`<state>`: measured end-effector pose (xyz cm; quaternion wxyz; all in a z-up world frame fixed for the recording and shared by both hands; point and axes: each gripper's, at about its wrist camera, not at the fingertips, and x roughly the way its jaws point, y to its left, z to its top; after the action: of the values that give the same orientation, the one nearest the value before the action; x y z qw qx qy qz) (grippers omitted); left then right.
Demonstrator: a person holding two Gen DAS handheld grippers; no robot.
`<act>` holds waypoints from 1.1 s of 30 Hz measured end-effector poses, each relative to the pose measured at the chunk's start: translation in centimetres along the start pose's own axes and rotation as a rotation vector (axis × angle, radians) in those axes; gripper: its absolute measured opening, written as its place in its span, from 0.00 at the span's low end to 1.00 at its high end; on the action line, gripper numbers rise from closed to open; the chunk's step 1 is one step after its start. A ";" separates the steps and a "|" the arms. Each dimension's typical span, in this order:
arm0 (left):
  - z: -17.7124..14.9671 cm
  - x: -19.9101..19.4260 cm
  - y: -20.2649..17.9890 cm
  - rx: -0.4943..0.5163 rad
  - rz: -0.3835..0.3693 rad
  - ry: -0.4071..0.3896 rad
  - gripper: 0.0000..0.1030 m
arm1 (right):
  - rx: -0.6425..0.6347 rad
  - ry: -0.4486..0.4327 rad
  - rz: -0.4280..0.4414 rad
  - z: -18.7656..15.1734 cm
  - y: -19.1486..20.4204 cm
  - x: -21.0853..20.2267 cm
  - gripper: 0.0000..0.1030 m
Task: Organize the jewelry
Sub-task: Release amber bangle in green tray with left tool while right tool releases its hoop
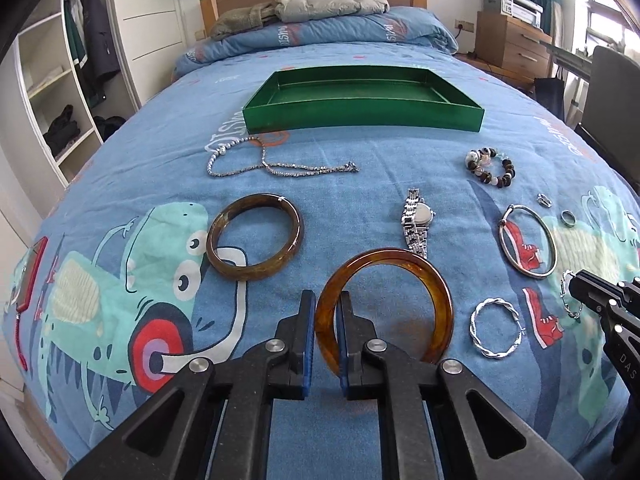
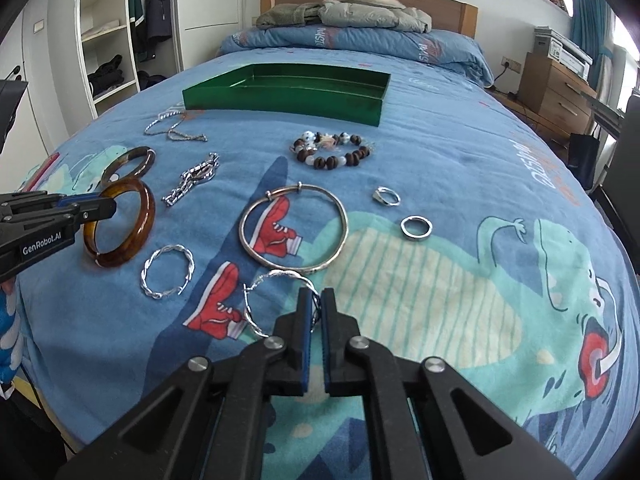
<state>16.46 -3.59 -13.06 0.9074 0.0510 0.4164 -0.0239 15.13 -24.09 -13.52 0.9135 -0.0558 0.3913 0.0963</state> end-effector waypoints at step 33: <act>18.2 2.5 5.3 -0.105 -0.114 -0.196 0.09 | 0.063 -0.241 -0.011 19.6 -1.9 2.3 0.03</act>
<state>32.30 -0.39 -2.80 0.9424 -0.0229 0.3286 -0.0584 30.88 -22.16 -1.68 0.9557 -0.0175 0.2812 0.0850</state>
